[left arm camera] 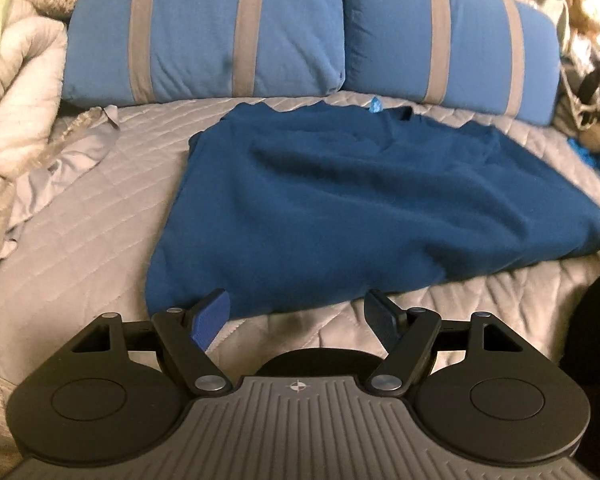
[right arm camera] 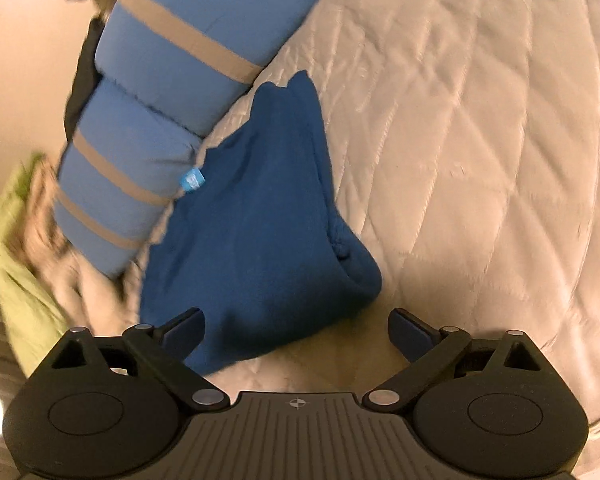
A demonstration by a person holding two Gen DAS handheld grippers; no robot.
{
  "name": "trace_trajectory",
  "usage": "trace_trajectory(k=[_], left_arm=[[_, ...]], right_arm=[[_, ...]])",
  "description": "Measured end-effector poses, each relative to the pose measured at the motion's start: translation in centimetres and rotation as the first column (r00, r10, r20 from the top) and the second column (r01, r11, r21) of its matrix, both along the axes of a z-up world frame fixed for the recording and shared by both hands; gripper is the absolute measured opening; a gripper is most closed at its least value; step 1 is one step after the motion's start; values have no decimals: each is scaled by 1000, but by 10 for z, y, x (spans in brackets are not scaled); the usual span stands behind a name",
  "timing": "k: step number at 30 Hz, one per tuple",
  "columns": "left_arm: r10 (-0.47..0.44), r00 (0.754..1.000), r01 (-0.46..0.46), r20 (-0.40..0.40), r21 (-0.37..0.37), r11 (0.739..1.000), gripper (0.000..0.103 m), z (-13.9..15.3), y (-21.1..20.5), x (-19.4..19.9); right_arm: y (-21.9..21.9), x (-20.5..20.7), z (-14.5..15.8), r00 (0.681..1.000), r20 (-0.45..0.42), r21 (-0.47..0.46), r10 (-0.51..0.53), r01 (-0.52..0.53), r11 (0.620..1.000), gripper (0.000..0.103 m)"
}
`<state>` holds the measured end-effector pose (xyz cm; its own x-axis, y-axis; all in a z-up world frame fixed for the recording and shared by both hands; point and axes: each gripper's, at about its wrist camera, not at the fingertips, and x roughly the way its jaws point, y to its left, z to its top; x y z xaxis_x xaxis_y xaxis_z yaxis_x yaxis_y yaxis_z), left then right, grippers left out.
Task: Fold clothes
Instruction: 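Move the right tool to the side edge of the folded sweatshirt, then close the right tool on the sweatshirt side edge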
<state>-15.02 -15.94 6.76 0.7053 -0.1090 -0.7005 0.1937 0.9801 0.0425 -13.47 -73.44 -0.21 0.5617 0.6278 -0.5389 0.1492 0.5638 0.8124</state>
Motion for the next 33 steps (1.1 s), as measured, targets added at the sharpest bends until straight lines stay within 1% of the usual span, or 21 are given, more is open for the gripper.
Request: trace_trajectory(k=[3,6,12,23,25,27,28,30,33], left_arm=[[3,1000,-2,-6,43,999,74,-1,-4,1],[1,1000,0,-14,61,998,74,-2,-6,3],[1,999,1,-33,62,998,74,-4,-5,6],[5,999,-3,-40,62,998,74,-4,-6,7],[5,999,-3,-41,61,998,74,-4,-5,7],[5,999,-2,-43,60,998,74,-4,-5,6],[6,999,-3,-44,60,998,74,-4,-5,7],[7,999,-4,-46,59,998,74,-5,-5,7],[7,999,-4,-49,60,998,74,-5,-5,8]], right_arm=[[-5,-2,-10,999,11,80,-51,50,996,98],[-5,0,-13,996,26,111,-81,78,991,98],[1,7,-14,991,45,108,-125,119,987,95],[10,17,-20,980,56,99,-190,184,978,89],[10,17,-21,977,55,101,-205,199,975,85],[10,17,-23,973,48,104,-227,221,970,78],[9,17,-24,971,45,110,-237,231,967,76],[8,17,-26,968,40,121,-248,242,963,70],[8,16,-28,964,33,133,-262,256,957,65]])
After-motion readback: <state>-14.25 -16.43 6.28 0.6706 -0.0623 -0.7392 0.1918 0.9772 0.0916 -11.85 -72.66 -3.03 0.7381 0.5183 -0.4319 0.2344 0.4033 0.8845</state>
